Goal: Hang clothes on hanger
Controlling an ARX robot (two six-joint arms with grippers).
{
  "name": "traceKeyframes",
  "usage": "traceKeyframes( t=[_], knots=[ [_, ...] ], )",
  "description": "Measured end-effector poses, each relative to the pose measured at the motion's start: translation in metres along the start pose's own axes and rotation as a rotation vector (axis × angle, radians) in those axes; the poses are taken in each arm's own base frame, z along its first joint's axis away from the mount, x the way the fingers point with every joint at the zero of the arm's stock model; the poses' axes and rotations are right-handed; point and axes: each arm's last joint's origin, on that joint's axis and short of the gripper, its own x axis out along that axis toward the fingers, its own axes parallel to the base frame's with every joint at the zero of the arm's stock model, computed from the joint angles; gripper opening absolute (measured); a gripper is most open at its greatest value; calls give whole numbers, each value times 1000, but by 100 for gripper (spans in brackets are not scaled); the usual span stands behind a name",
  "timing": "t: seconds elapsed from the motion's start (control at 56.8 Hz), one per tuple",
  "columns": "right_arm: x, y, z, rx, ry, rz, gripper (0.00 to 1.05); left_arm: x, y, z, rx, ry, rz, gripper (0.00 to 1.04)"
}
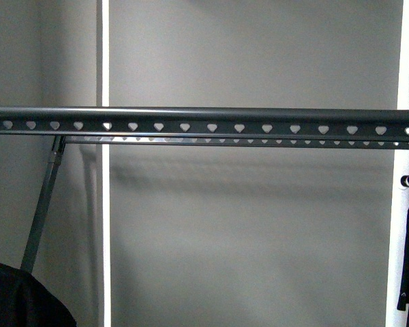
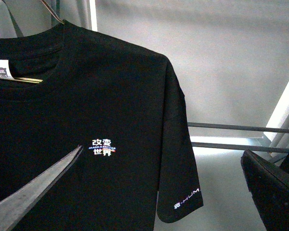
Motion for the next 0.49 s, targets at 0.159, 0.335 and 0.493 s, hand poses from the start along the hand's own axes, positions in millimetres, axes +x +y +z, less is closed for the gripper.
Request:
traceKeyframes(
  t=[0.159,0.335,0.493],
  knots=[
    [0,0,0,0,0,0,97,0,0,0,0,0,0,98],
    [0,0,0,0,0,0,97,4,-2,-3,-51,58,-191,98],
    [0,0,0,0,0,0,97,27,-3,20,-172,113,-97,98]
  ],
)
